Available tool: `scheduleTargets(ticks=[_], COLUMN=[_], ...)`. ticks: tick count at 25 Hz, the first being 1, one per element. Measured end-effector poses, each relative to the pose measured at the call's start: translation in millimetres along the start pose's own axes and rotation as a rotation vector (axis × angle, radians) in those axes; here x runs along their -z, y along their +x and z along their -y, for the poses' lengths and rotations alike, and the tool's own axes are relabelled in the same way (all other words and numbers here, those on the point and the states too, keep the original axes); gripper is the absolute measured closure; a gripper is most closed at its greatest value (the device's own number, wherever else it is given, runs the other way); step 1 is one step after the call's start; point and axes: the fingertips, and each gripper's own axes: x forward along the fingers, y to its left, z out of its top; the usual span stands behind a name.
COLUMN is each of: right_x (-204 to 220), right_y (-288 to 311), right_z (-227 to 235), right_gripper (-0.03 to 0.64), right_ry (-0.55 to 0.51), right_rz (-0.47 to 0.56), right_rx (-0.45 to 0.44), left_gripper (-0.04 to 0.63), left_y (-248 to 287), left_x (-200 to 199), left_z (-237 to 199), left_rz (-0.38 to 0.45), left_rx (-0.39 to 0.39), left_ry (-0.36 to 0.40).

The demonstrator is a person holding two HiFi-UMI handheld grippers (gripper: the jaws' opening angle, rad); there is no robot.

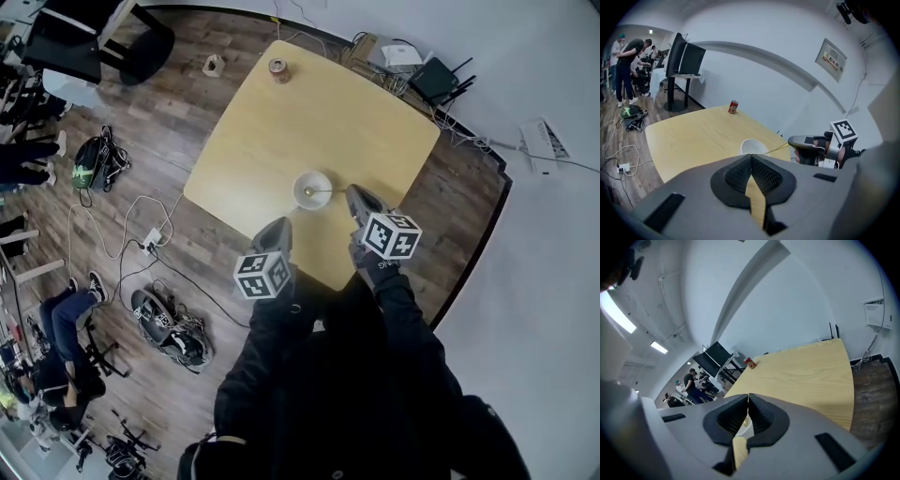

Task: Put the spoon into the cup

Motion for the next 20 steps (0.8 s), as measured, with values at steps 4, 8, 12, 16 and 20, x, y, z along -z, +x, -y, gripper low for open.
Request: scheduleTargets(ticks=[4,8,12,16,20], right_x=[9.8,18.8,24.1,29.2,26.4], right_y=[7.1,10.1,11.9,13.4,6.5], right_z=[-1.4,-2.1,-5.8,-11.2,-14.6], right_gripper=[0.592,0.591,0.591,0.544,0.49], right_ry=[-0.021,-0.026,-0.026,-0.022,-0.013], right_rz=[-0.03,-0.054,-0.062,-0.068,-0.058], right_rx=[0.024,0.039,0.036,0.023,0.015], left_gripper=[0.563,0.562,0.562,0.563,0.561], left_y=[-1.9,-6.6,-11.9,-16.9,-22.1], left_x=[2.3,3.7,4.5,6.6,8.5], left_z=[-3.9,-6.8,-9.2,-11.0,-10.2], left_rz=[-0.003,-0.002,0.003,0.007,0.009], left_rx=[-0.004,-0.002,-0.001,0.001,0.005], left_ry=[-0.006,-0.01,-0.014,-0.016,-0.017])
